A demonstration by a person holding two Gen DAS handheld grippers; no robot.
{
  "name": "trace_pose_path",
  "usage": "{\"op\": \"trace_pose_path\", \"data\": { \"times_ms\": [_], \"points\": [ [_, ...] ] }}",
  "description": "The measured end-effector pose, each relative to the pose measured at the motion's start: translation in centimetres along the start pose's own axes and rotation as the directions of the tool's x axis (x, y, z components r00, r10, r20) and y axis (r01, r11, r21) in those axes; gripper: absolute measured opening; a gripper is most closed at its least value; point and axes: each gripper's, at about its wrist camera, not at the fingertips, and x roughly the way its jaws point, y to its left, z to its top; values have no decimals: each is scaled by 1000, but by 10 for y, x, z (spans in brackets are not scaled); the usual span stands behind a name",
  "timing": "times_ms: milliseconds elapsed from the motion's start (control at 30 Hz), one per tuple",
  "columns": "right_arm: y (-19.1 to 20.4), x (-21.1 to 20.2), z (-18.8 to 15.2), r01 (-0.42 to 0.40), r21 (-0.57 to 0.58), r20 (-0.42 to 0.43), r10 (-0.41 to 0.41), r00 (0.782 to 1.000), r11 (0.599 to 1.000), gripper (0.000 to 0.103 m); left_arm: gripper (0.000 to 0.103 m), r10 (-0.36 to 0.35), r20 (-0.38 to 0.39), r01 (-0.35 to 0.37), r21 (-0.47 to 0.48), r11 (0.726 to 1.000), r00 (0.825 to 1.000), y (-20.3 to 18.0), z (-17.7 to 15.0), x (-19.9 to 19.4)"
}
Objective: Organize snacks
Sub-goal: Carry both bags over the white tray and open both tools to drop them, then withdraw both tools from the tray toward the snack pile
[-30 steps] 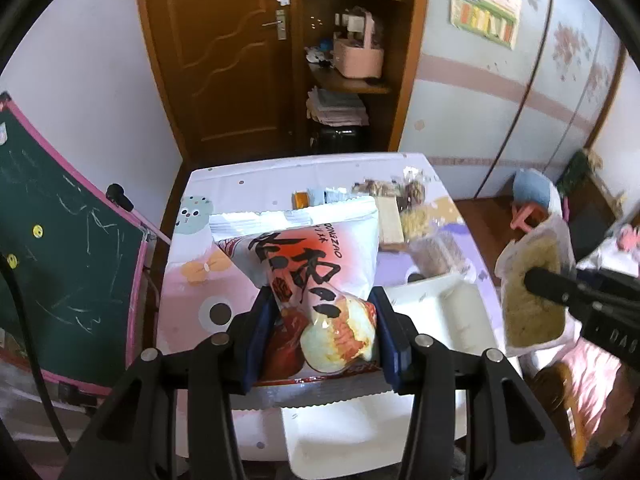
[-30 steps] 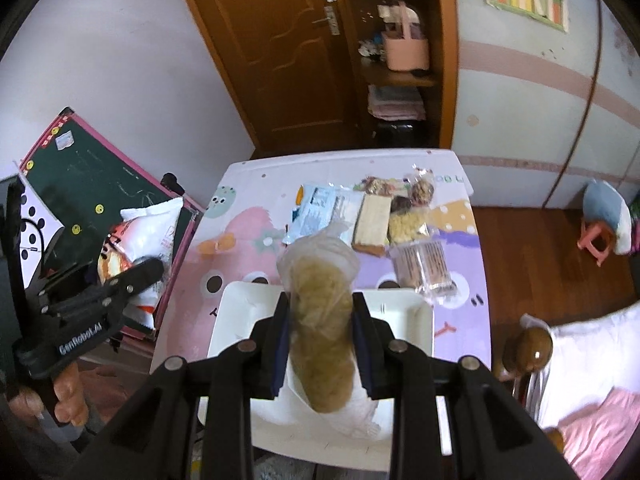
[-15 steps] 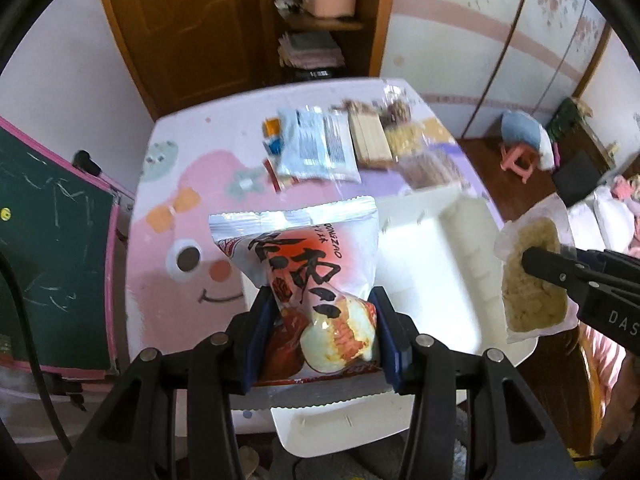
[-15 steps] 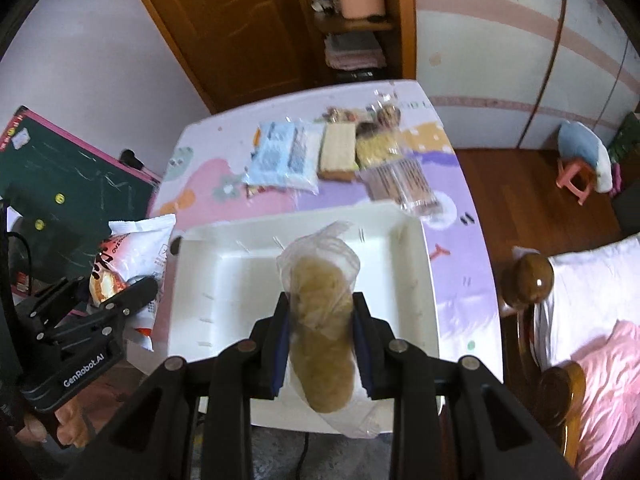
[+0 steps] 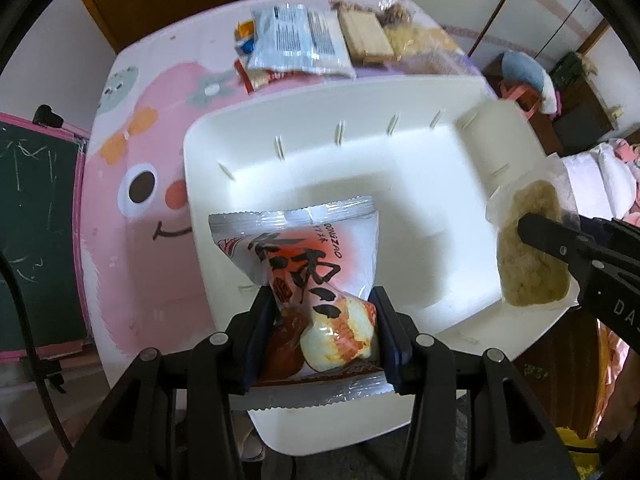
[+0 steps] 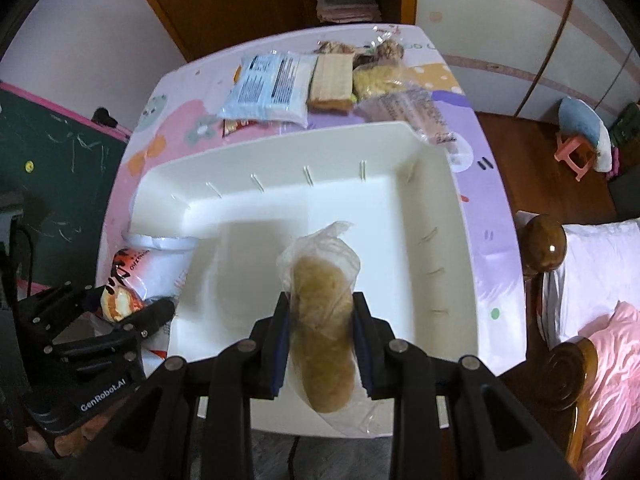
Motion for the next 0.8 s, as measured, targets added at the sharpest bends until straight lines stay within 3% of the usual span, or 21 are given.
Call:
{"op": "trace_pose_path", "data": {
  "times_ms": [200,300,367,433,467,633,800],
  "points": [
    [4,22,-1,19,-2,-39,-19,999,1000,29,48,24,-6,-24,27,999,1000,-2,-2,13],
    [4,25,-1,17,-3,-49,-17,999,1000,29,69,24,2,-24,30,999,1000,-2,-2,13],
    [4,24,-1,13,2,-45,-13,999,1000,36,79,23,16,-23,31,999,1000,-2,-2,11],
    [4,22,-1,11,10,-38,-11,999,1000,52,89,31,31,-32,33,999,999,-2,-1,7],
    [4,21,-2,12,16,-32,-12,999,1000,54,92,31,41,-33,34,999,999,-2,-1,5],
    [1,15,-2,3,33,5,-3,1000,999,66,92,36,57,-38,41,998,998,-4,0,-1],
    [-1,5,-3,-8,52,73,5,997,999,67,92,32,90,-37,45,998,995,-6,-2,-10]
  ]
}}
